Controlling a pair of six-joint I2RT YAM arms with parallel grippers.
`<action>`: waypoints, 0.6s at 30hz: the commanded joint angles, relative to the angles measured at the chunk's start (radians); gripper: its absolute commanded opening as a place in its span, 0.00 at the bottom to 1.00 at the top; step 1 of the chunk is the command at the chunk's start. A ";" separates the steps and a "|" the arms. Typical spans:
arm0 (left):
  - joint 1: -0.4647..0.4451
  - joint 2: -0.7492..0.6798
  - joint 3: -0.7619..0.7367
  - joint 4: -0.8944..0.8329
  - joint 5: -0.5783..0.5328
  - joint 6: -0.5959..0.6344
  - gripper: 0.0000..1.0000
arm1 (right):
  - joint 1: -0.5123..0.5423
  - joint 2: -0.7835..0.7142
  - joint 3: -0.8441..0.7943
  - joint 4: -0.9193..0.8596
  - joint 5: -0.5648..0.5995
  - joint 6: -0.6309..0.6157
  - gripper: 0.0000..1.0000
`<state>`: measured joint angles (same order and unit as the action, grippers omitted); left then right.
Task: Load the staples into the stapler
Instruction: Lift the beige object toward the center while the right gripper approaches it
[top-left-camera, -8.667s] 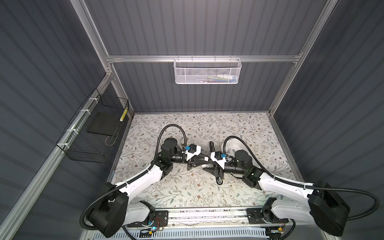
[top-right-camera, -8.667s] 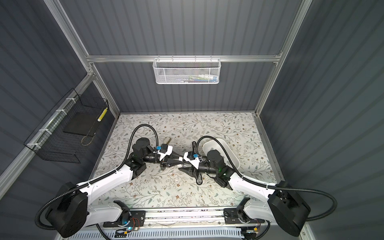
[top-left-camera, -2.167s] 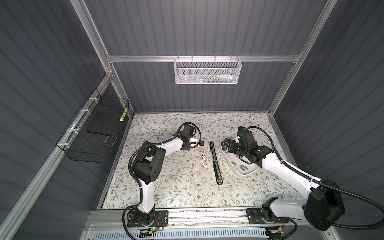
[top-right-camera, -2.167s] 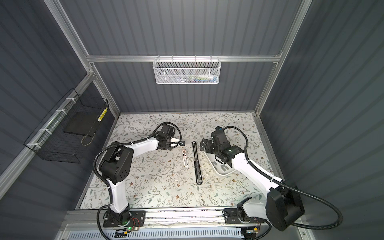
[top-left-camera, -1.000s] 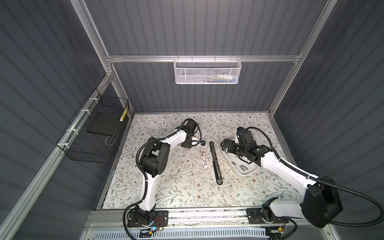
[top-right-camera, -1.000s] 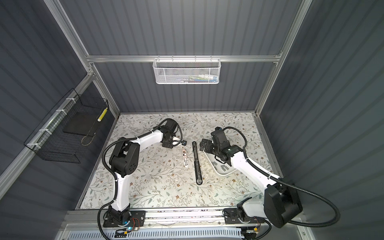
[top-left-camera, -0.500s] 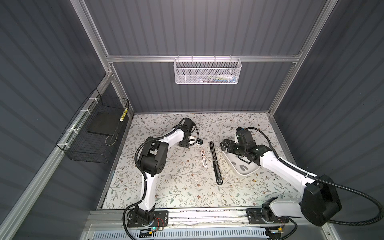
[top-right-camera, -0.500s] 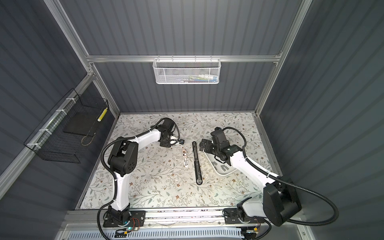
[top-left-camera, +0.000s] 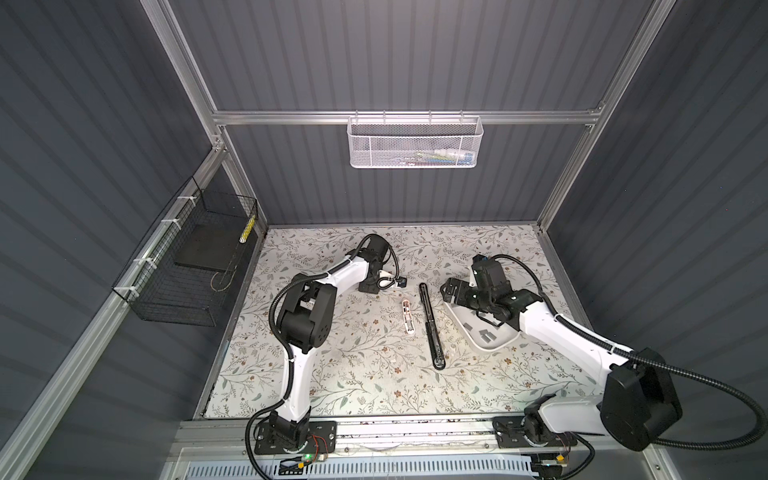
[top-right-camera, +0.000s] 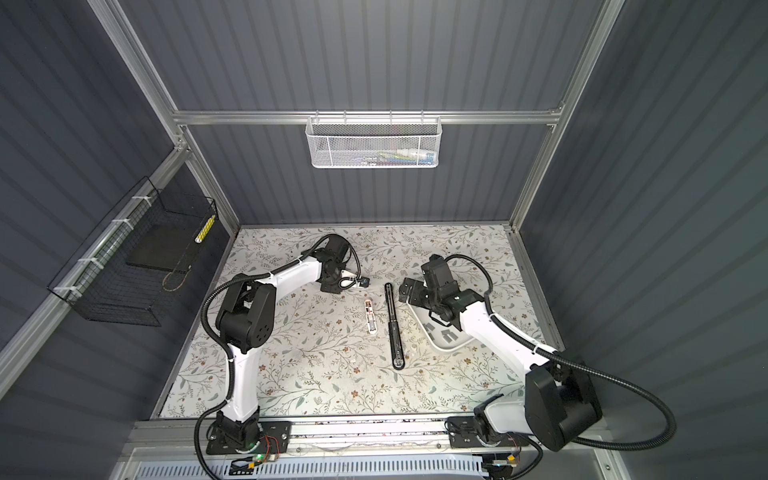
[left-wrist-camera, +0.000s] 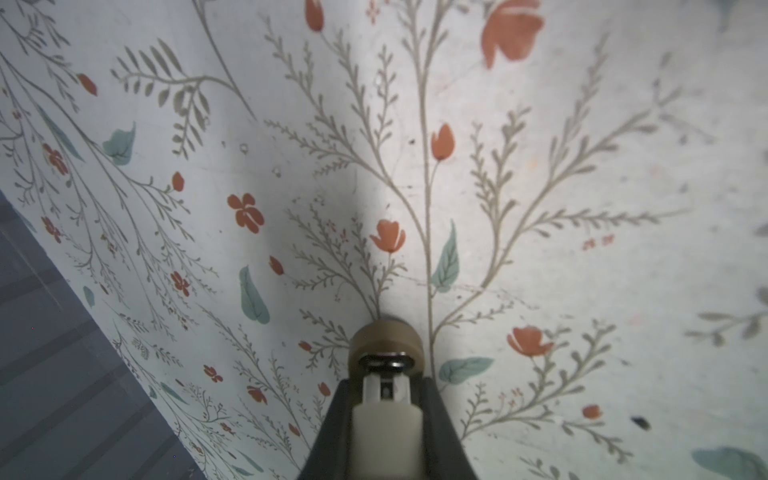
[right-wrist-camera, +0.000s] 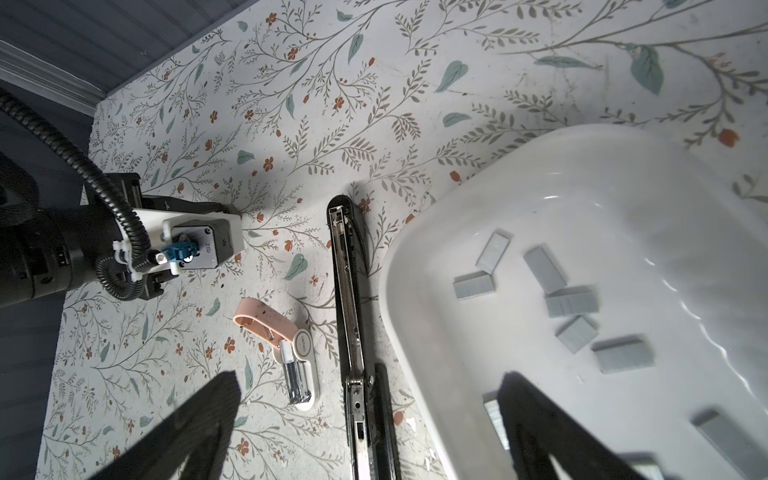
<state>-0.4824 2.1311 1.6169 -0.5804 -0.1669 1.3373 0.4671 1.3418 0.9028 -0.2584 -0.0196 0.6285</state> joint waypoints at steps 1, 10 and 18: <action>0.002 -0.108 0.015 -0.034 0.072 -0.047 0.07 | -0.006 -0.016 0.000 -0.004 0.017 0.011 0.99; 0.001 -0.345 0.131 -0.068 0.047 -0.476 0.00 | -0.018 -0.159 -0.083 0.050 0.082 0.017 0.99; 0.001 -0.608 -0.027 0.030 0.364 -0.882 0.00 | -0.022 -0.269 -0.155 0.109 0.124 0.000 0.99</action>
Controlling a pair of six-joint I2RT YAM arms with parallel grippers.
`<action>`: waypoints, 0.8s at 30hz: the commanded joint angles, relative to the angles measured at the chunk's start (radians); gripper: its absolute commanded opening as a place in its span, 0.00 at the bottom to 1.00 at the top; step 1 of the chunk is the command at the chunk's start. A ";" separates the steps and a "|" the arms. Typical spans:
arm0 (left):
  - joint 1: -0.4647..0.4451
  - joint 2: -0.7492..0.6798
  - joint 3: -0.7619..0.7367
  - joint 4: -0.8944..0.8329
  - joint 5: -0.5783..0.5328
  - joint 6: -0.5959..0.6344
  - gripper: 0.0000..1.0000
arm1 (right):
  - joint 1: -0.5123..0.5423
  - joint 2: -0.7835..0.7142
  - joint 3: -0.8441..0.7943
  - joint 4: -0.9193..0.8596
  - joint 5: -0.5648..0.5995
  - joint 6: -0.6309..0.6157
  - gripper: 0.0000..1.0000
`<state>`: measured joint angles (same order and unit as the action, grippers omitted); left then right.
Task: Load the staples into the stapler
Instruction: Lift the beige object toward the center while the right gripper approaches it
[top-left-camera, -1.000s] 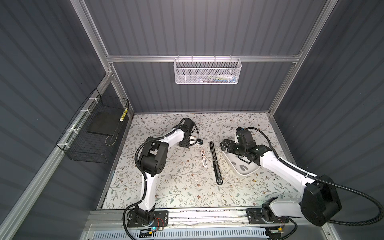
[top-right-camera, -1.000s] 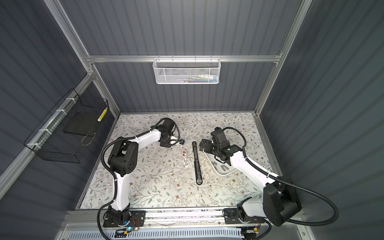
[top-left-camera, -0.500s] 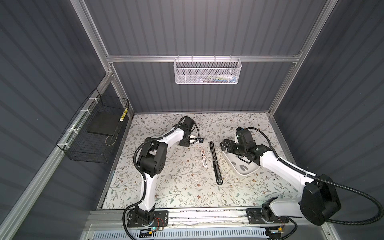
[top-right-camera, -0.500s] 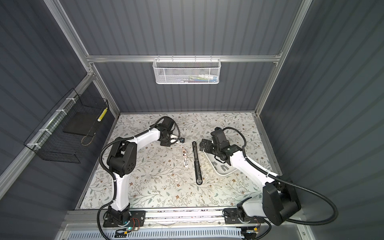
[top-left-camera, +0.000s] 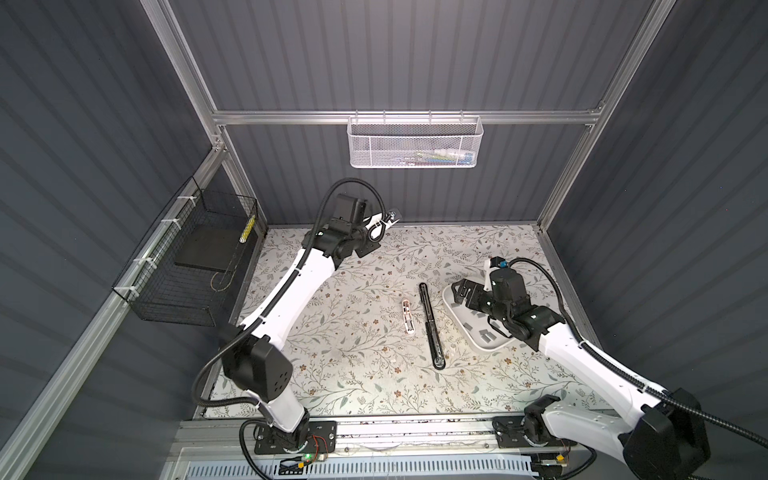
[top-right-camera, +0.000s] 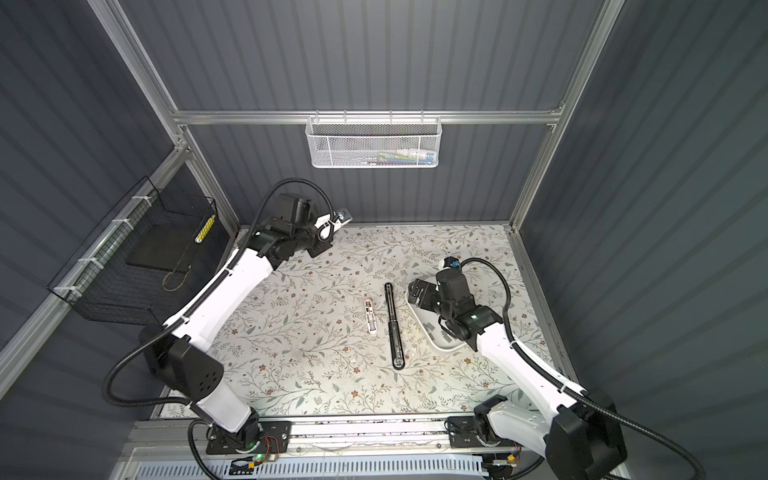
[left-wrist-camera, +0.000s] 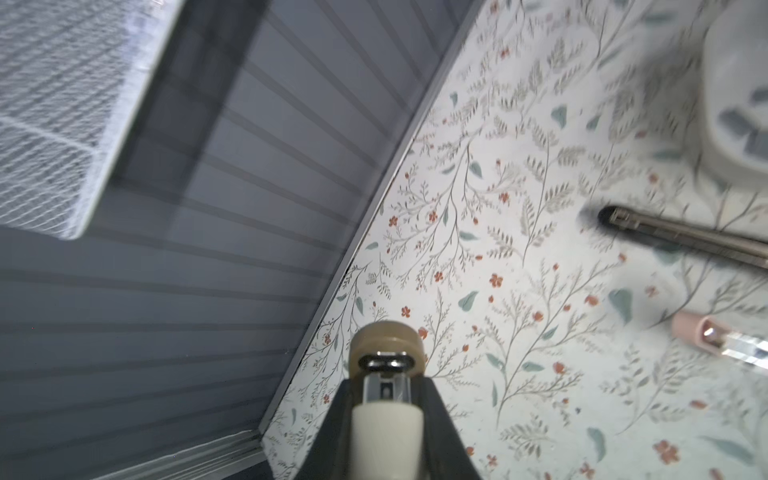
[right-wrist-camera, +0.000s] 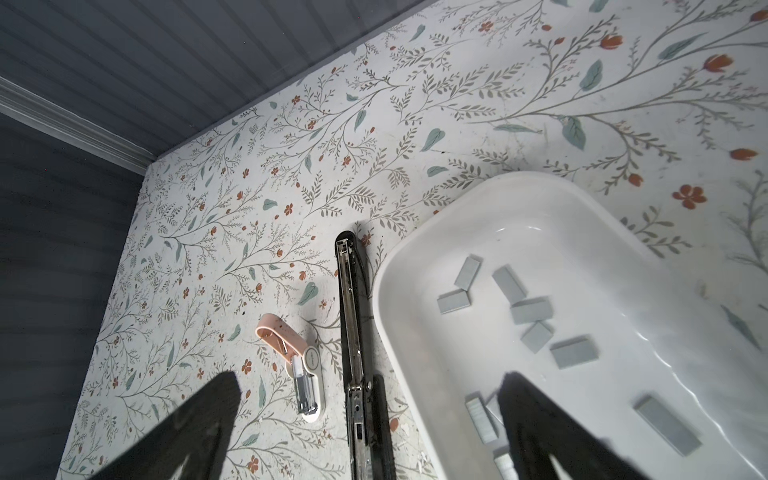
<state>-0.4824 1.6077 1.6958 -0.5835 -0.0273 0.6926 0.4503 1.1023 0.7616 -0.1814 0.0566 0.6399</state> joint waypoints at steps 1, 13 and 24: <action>0.001 -0.134 -0.187 0.116 0.340 -0.317 0.00 | -0.004 -0.033 -0.017 0.038 0.043 -0.019 0.99; -0.001 -0.395 -0.904 0.763 0.649 -0.595 0.00 | 0.002 -0.062 -0.084 0.226 -0.196 -0.028 0.70; -0.053 -0.311 -0.964 0.791 0.709 -0.433 0.00 | 0.248 0.000 0.005 0.241 -0.197 -0.207 0.37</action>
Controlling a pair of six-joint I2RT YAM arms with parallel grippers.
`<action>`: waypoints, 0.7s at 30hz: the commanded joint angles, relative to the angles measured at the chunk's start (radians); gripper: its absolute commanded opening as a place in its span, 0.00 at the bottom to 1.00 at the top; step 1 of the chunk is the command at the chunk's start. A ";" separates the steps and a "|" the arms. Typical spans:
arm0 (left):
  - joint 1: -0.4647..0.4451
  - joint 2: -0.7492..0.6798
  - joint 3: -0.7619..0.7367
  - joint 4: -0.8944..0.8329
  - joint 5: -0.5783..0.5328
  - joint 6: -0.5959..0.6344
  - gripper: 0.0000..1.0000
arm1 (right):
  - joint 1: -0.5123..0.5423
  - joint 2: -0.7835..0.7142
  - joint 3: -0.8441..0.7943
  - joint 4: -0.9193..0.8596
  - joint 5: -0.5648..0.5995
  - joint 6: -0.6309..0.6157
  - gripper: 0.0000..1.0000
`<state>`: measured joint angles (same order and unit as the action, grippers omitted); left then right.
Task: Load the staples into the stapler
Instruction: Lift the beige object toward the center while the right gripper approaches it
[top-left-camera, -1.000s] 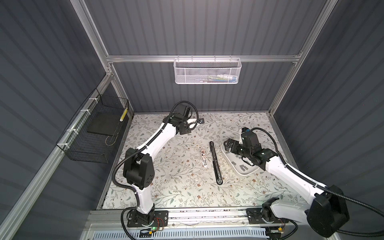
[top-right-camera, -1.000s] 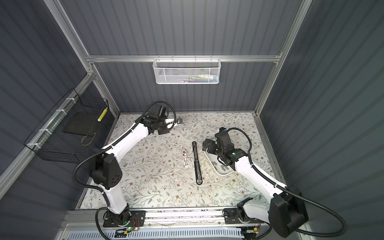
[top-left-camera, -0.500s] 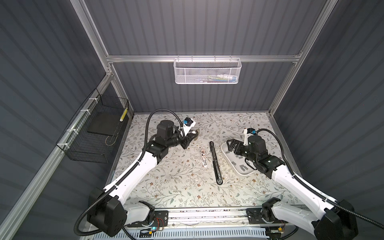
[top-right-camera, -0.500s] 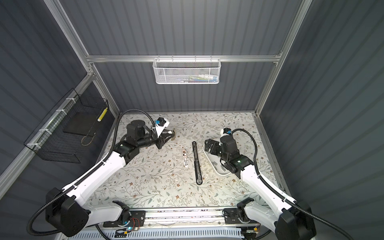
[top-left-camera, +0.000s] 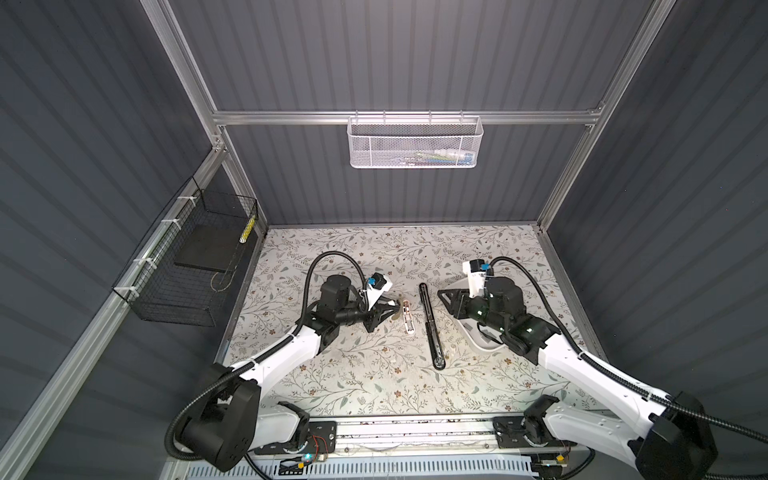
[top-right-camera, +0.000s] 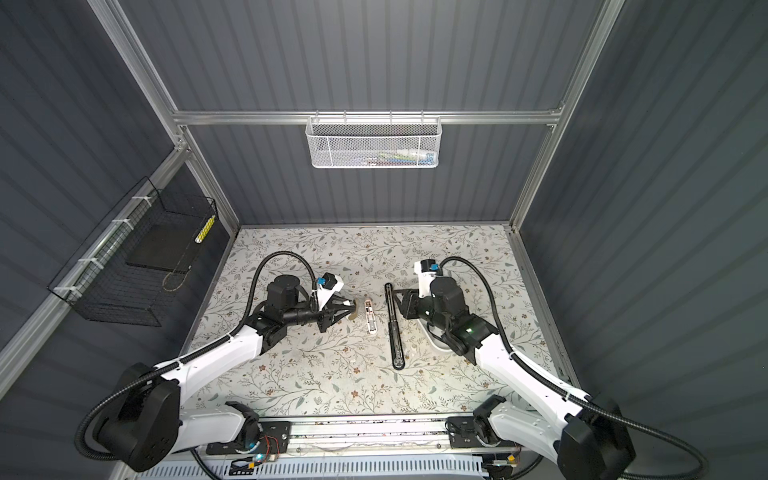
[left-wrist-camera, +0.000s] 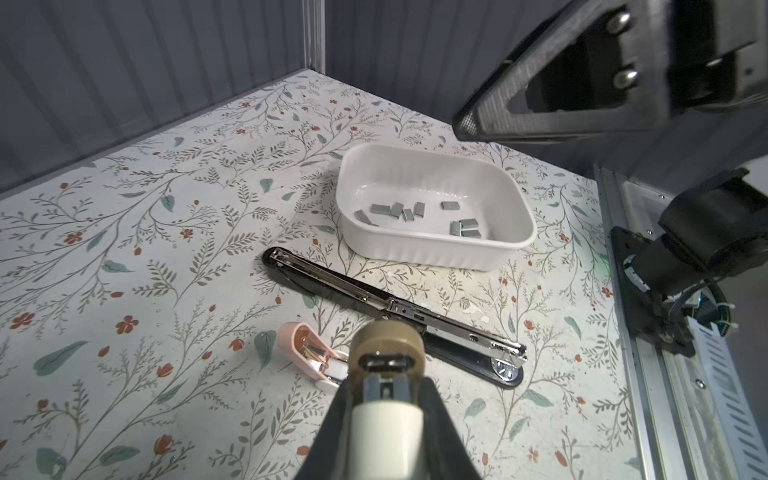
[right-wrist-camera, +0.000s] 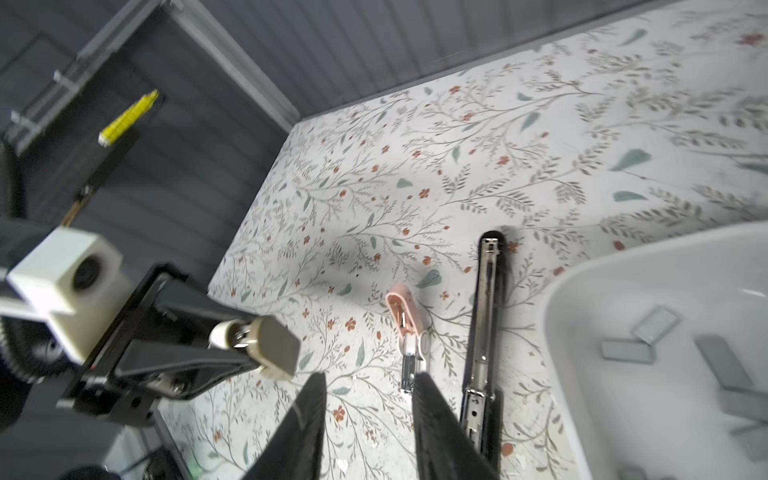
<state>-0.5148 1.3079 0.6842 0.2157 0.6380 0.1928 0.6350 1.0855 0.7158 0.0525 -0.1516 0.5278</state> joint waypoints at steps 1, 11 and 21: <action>-0.025 -0.024 0.032 0.010 0.046 0.071 0.00 | 0.090 0.026 0.062 0.005 0.025 -0.113 0.38; -0.058 -0.069 0.002 0.024 0.078 0.124 0.00 | 0.143 0.127 0.109 -0.025 0.031 -0.131 0.33; -0.062 -0.035 0.026 -0.020 0.037 0.135 0.00 | 0.155 0.105 0.101 -0.024 0.057 -0.135 0.36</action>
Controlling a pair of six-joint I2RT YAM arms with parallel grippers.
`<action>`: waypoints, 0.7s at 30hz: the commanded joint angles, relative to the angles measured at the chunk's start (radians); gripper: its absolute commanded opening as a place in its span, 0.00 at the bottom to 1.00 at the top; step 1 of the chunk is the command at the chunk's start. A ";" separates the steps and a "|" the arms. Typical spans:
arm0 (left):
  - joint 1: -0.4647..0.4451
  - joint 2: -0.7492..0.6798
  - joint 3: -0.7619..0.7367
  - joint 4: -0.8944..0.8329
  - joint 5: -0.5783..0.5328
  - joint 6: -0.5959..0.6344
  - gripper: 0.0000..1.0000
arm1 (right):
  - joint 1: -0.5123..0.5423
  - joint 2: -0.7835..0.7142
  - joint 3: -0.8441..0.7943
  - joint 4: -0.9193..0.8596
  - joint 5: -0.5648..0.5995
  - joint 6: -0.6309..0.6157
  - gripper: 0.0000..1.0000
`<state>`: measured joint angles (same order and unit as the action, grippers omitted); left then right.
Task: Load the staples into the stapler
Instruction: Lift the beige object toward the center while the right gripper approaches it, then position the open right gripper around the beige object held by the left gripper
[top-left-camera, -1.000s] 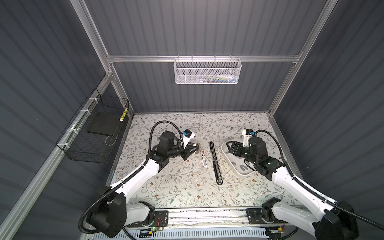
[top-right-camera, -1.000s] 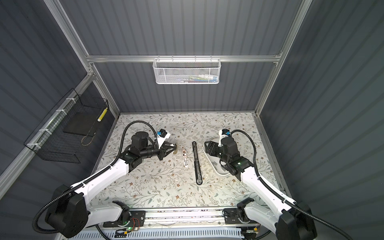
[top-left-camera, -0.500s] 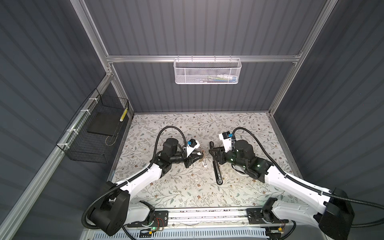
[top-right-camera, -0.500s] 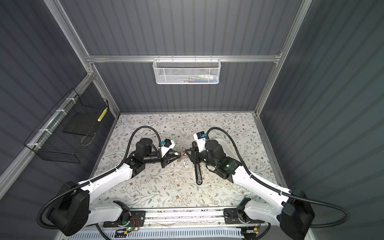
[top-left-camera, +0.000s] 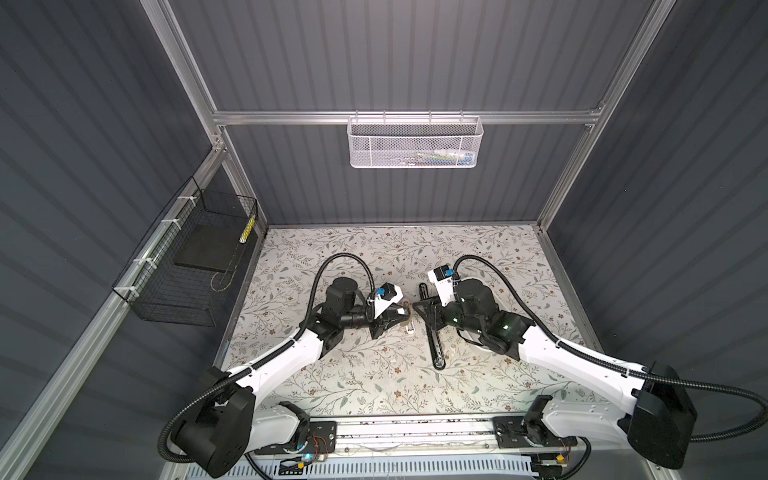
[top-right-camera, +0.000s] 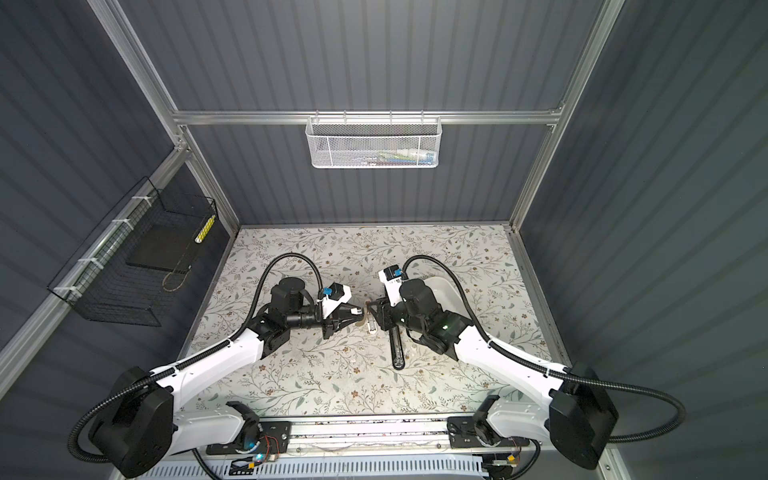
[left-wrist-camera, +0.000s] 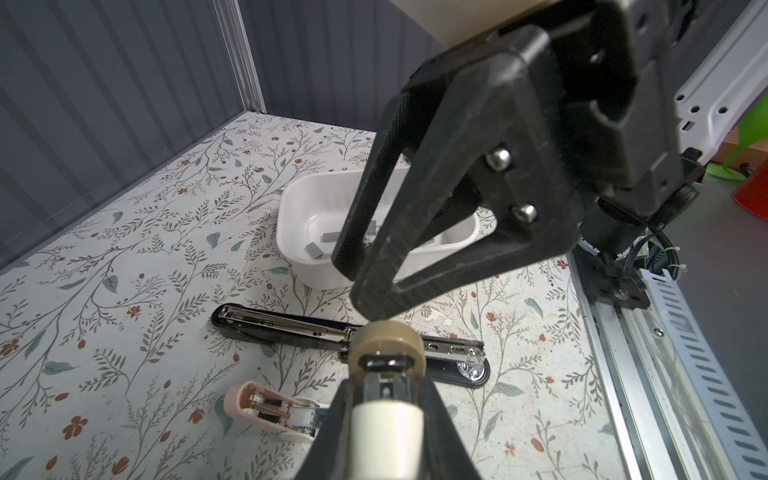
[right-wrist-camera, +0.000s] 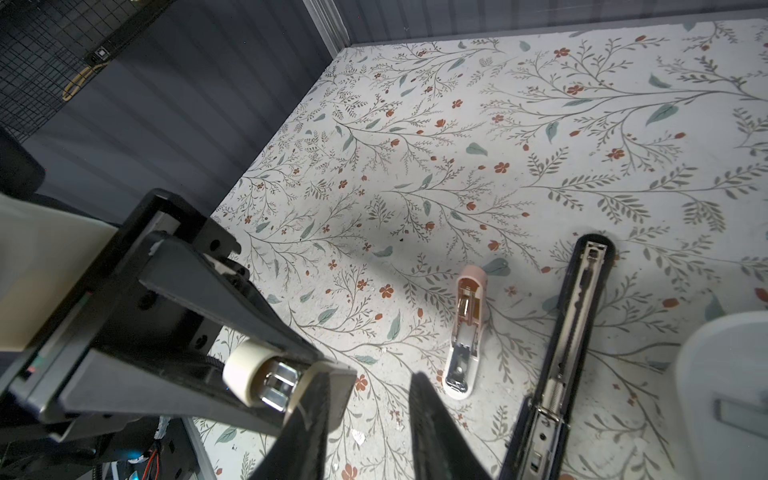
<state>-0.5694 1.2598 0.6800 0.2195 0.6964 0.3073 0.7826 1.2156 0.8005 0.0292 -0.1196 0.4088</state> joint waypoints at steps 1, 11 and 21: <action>-0.007 0.021 0.037 -0.034 -0.035 0.019 0.00 | 0.007 -0.032 0.010 0.002 0.032 -0.016 0.37; -0.007 0.025 0.048 -0.045 -0.026 0.016 0.00 | 0.018 0.016 0.043 -0.023 0.025 -0.022 0.39; -0.008 0.029 0.056 -0.058 -0.016 0.021 0.00 | 0.031 0.086 0.075 -0.044 0.039 -0.011 0.39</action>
<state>-0.5709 1.2999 0.7063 0.1638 0.6655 0.3111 0.8062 1.2900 0.8436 0.0139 -0.0982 0.4000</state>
